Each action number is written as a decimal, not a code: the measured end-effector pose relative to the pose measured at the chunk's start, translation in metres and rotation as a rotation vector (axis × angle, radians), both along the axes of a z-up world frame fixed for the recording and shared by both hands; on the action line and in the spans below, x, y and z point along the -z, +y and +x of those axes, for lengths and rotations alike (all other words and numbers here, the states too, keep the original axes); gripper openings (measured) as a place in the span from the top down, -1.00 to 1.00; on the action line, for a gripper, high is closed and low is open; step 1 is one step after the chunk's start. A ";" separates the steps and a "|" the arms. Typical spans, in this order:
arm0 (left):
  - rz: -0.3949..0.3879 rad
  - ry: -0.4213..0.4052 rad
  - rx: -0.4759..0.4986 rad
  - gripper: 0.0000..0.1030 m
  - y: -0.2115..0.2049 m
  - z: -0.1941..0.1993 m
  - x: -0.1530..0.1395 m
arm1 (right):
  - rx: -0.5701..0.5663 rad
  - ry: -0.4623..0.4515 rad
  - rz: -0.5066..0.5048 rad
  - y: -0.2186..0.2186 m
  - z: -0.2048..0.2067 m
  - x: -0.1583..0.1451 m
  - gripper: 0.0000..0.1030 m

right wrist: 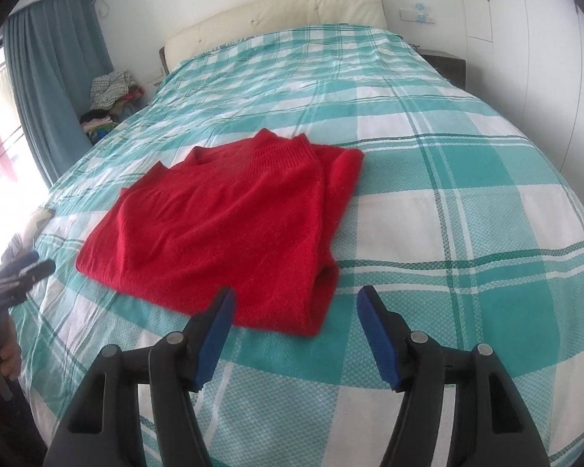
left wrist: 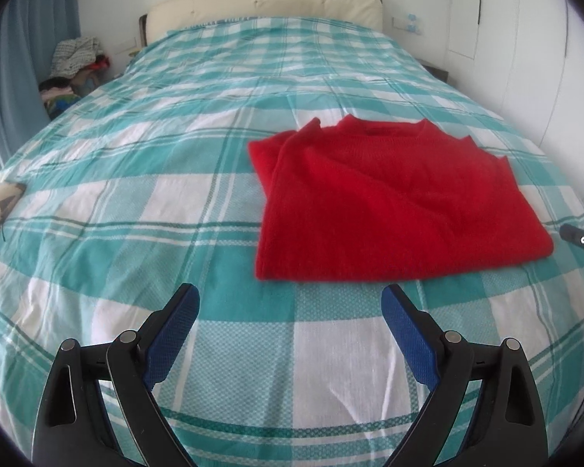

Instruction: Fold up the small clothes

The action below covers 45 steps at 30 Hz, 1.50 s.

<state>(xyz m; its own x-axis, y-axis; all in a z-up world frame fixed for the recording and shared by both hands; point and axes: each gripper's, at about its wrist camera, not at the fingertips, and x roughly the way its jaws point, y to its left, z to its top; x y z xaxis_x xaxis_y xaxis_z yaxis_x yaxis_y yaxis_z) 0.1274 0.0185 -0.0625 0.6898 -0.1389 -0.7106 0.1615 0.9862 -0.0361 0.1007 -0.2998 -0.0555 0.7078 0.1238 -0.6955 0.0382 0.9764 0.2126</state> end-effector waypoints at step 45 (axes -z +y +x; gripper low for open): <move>-0.036 0.134 -0.071 -0.99 0.011 0.017 0.061 | 0.081 -0.032 -0.018 -0.018 -0.018 0.057 -0.64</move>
<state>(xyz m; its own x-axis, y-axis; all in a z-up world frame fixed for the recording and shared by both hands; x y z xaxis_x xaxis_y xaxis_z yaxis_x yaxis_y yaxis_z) 0.1445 0.0294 -0.1237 0.5978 -0.1202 -0.7926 0.0831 0.9927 -0.0879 0.0828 -0.3181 -0.1122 0.7368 0.0532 -0.6740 0.1102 0.9741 0.1974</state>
